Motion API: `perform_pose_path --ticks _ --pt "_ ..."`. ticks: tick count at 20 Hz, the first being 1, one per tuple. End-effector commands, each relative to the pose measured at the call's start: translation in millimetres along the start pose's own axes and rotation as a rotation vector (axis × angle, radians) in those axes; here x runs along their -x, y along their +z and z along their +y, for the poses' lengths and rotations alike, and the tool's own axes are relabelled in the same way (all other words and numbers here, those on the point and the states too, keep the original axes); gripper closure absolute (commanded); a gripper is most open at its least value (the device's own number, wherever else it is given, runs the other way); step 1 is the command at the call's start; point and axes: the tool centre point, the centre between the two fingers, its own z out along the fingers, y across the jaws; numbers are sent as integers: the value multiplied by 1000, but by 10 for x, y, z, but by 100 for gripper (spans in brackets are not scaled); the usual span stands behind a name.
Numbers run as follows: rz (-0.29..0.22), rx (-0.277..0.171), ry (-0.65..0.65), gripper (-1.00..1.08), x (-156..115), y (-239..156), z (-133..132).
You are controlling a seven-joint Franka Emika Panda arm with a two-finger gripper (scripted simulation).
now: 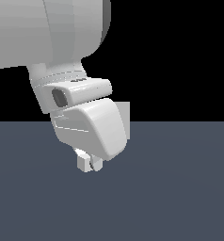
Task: Plug the charger into the wall socket.
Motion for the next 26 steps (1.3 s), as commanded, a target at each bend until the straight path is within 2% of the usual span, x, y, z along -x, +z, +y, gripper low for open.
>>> perform_pose_path --ticks 1,18,26 --pt "1 -15 -38 108 -32 -35 14" --pt "8 -168 -441 108 -386 -379 104" --pt "9 -226 -596 108 -533 -507 108"
